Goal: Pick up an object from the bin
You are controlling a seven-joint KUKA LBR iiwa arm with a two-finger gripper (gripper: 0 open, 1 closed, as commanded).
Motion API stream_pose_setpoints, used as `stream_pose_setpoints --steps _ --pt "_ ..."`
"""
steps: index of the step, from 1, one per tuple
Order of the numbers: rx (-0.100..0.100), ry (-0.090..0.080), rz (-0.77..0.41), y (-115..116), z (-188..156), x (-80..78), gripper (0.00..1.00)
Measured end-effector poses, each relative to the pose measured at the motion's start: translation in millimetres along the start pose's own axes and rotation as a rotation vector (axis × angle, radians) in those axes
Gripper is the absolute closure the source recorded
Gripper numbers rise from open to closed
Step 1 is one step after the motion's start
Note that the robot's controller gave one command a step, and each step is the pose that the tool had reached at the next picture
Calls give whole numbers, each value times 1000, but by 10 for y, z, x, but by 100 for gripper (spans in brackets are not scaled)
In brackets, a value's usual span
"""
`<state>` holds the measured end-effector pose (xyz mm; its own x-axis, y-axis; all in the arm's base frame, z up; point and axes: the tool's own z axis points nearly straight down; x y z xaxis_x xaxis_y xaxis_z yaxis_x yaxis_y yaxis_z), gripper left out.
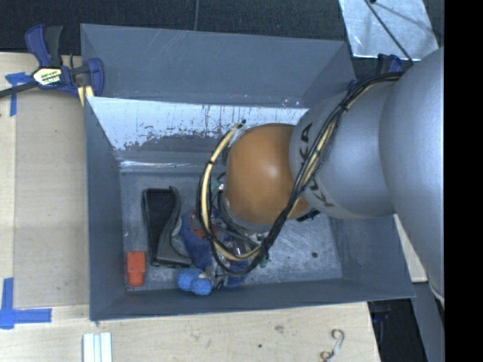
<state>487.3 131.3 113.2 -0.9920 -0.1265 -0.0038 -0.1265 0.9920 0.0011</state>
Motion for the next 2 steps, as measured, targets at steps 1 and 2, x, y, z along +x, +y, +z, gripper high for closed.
stream_pose_setpoints --steps 1,2 --pt "-3 5 404 -327 413 -317 0" --pt "-2 -16 288 -343 398 32 0"
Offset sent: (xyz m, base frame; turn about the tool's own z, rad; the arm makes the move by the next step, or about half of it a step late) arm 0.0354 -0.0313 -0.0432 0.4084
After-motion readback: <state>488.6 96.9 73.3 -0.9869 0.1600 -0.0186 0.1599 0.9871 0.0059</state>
